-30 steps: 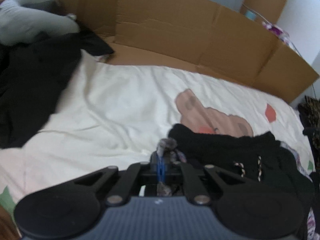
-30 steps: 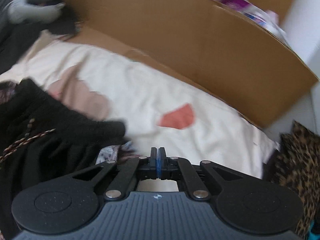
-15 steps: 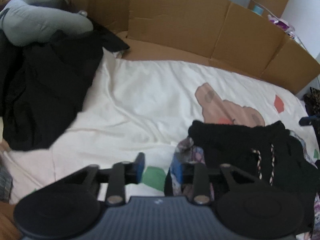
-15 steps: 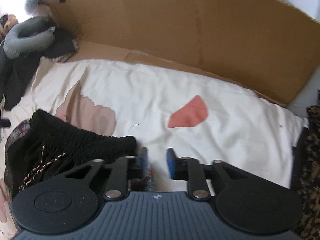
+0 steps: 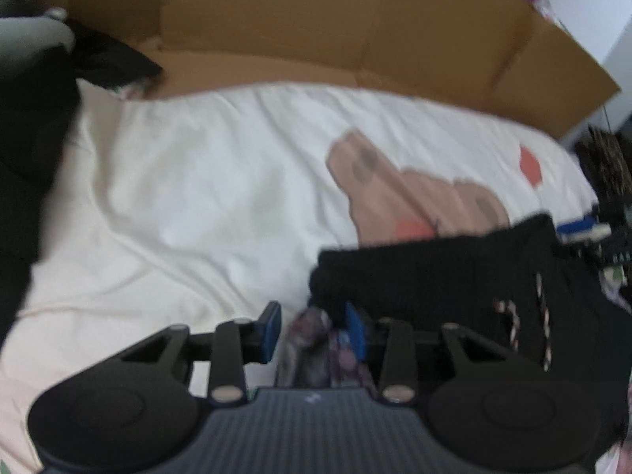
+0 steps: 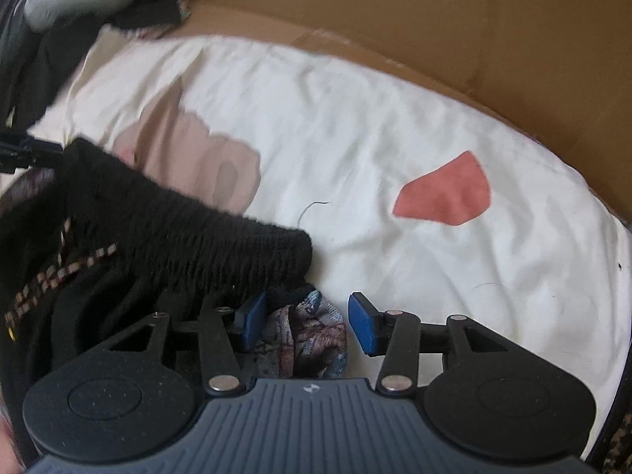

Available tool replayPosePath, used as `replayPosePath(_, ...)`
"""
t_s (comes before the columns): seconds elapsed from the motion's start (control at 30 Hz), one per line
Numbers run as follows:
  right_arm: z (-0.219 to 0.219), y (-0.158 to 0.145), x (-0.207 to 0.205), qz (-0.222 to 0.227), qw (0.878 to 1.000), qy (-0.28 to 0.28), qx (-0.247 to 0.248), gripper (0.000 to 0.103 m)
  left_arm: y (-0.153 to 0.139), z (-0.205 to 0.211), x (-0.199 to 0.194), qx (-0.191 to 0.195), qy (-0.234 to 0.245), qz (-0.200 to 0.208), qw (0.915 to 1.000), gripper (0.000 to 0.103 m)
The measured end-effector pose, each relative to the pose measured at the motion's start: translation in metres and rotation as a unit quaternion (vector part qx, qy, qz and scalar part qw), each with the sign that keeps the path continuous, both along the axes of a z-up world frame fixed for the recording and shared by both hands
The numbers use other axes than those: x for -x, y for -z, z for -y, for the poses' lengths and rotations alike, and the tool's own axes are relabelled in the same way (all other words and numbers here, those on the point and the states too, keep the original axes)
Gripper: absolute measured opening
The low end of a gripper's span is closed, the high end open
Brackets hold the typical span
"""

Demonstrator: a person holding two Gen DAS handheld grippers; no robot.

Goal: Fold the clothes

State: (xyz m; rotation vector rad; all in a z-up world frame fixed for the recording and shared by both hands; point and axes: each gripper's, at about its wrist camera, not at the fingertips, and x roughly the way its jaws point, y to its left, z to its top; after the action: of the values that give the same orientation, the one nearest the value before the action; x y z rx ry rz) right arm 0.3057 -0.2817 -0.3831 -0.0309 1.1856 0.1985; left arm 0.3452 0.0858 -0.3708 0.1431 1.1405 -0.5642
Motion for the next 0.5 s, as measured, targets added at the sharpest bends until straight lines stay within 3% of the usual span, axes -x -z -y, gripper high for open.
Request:
replayPosePath(0.27,-0.031,0.011,-0.003,0.002,0.996,-0.068,0.062,0.051,0.014,-0.002,0.009,-0.012,0.029,0.006,0.9995,0.039)
replayPosePath(0.37,-0.045,0.011,-0.001,0.006,0.991,-0.107,0.083,0.034,0.017,0.003,0.006,-0.014,0.039,0.009,0.9991,0.039)
replayPosePath(0.5,-0.041,0.012,-0.004,-0.011,0.994,-0.092,0.065,0.028,0.016,0.007,0.006,-0.015,0.051,0.001,0.9986,0.028)
